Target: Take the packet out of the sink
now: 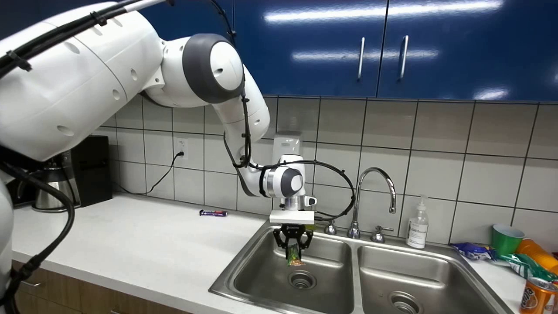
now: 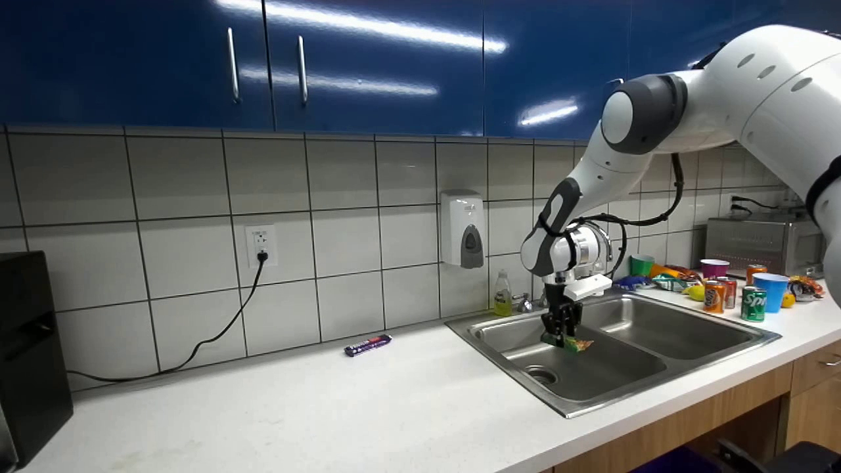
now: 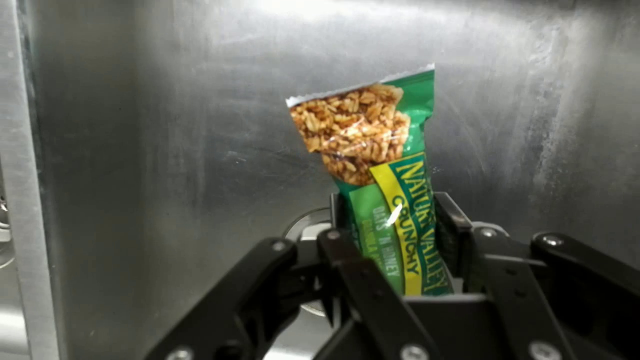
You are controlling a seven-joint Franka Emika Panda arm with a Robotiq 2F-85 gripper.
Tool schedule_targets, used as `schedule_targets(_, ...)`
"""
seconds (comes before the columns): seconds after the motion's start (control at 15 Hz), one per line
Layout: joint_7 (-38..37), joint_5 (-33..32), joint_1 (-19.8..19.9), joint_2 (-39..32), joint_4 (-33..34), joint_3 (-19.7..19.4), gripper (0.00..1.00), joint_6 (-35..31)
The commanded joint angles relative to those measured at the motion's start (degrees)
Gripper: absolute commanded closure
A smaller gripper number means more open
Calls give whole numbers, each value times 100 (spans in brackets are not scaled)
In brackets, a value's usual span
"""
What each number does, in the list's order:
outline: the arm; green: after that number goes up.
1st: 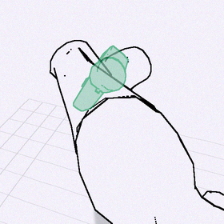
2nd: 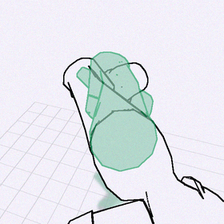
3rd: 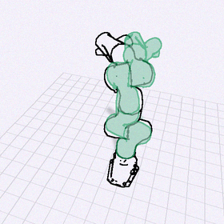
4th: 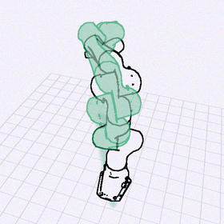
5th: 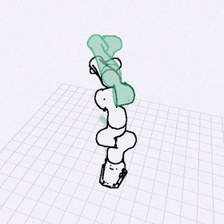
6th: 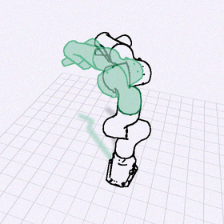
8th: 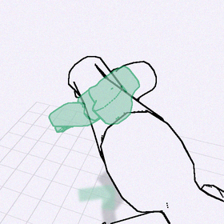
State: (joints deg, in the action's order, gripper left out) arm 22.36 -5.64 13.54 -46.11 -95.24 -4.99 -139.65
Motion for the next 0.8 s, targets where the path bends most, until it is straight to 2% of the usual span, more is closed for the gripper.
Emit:
schedule_targets(0.0, -426, -214, -194, 635, -766, -146, 81, -139)
schedule_targets(0.73, -908, -501, -472, 1820, -2111, -339, 81, -328)
